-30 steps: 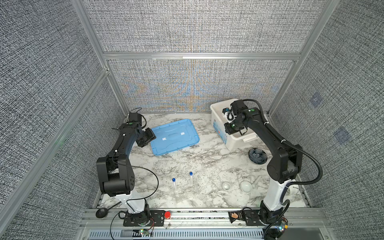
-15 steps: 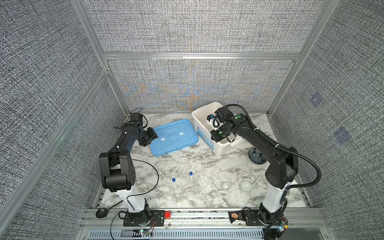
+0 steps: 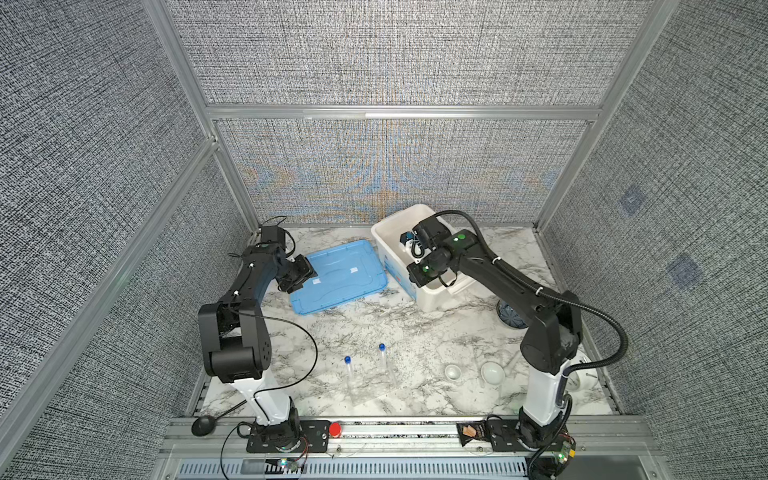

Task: Organize the chemistry lab equipment
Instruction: 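Grip the white bin wall with the right gripper and drag it toward the lid, then release the bin and move the right gripper to the small white crucible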

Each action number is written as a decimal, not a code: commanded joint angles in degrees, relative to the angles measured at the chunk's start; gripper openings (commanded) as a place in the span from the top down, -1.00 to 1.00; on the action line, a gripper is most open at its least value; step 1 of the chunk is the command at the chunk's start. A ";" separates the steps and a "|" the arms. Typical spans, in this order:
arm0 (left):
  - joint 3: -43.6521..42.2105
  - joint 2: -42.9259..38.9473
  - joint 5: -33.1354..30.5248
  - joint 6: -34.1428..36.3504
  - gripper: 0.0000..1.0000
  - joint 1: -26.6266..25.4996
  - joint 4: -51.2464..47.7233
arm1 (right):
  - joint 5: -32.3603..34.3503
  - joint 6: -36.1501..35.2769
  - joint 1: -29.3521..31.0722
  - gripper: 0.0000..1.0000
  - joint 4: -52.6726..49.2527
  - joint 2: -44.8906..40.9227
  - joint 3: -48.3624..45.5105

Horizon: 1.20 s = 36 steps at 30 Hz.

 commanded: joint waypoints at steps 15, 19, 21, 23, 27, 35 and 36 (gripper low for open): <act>0.40 1.18 2.46 0.86 -0.24 0.33 1.48 | 9.08 3.11 0.93 0.16 1.74 -15.81 -7.81; -0.61 0.70 0.88 1.23 -0.24 0.36 2.85 | 14.35 10.40 -0.13 0.08 4.87 -27.33 -19.43; -0.81 0.44 -0.32 1.72 -0.24 0.37 3.18 | 16.12 16.63 -1.52 0.07 4.88 -32.90 -26.15; -1.56 -0.24 -2.06 2.43 -0.23 0.34 3.82 | 17.04 23.12 -2.58 0.06 4.85 -38.28 -33.62; -3.79 -2.04 -5.63 3.17 -0.24 0.32 5.52 | 15.37 34.91 -3.20 0.06 1.24 -46.00 -45.80; -4.80 -2.36 -7.10 2.64 -0.24 0.35 7.91 | -1.99 42.99 -0.98 0.06 2.12 -46.27 -59.38; -4.71 -2.32 -7.05 2.64 -0.24 0.32 7.97 | -2.33 42.23 -0.12 0.06 2.47 -45.74 -59.64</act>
